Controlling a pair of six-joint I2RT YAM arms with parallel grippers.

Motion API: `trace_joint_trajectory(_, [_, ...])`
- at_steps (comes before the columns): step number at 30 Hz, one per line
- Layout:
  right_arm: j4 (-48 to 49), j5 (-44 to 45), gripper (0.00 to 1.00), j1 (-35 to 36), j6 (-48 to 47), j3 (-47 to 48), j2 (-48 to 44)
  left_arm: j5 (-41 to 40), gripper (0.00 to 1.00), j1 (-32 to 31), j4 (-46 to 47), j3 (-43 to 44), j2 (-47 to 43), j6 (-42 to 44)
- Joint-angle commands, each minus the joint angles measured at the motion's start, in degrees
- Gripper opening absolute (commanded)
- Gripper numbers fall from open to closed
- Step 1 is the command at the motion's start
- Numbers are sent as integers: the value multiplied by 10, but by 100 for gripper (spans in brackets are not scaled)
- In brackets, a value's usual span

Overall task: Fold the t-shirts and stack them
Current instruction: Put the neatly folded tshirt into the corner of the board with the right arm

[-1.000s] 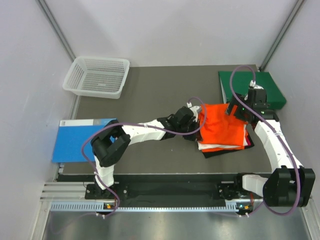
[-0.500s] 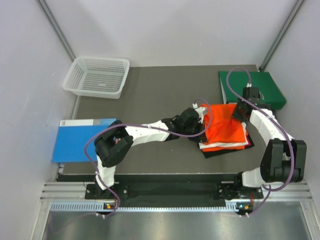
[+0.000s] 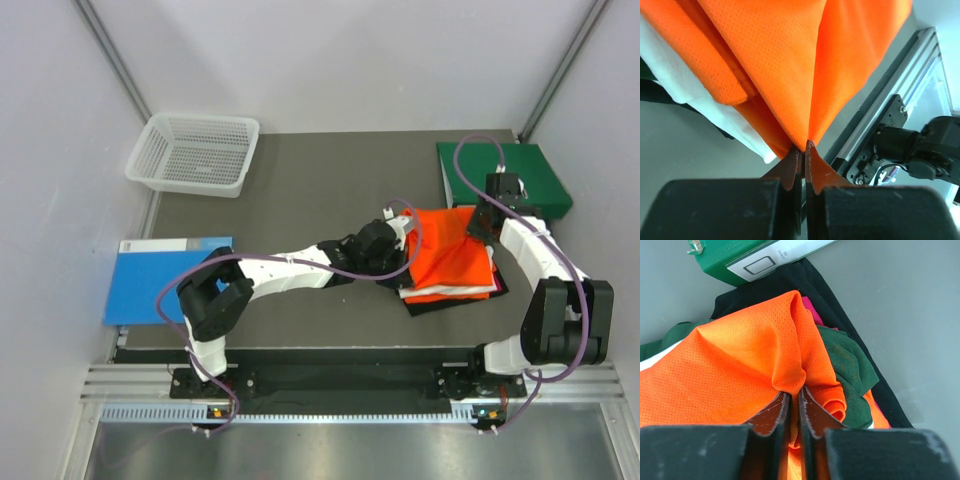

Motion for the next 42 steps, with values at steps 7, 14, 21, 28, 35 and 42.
trace_joint_trajectory(7, [-16,-18,69,-13,-20,-7,-140,8,0,-12,-10,-8,-19,-2])
trace_joint_trajectory(14, [-22,-58,95,-13,-39,-38,-297,15,0,-15,-2,0,2,-2])
trace_joint_trajectory(21, [98,-304,0,-13,10,-116,-329,11,0,-20,0,-2,9,-5])
trace_joint_trajectory(28, [98,-388,0,-13,78,-174,-330,-3,0,-20,-2,-7,14,-4])
trace_joint_trajectory(35, [-71,-284,0,-13,26,-123,-302,-4,0,-20,-2,2,31,-2])
trace_joint_trajectory(42, [-111,-214,0,-13,26,-156,-240,-19,0,-20,-18,11,46,6])
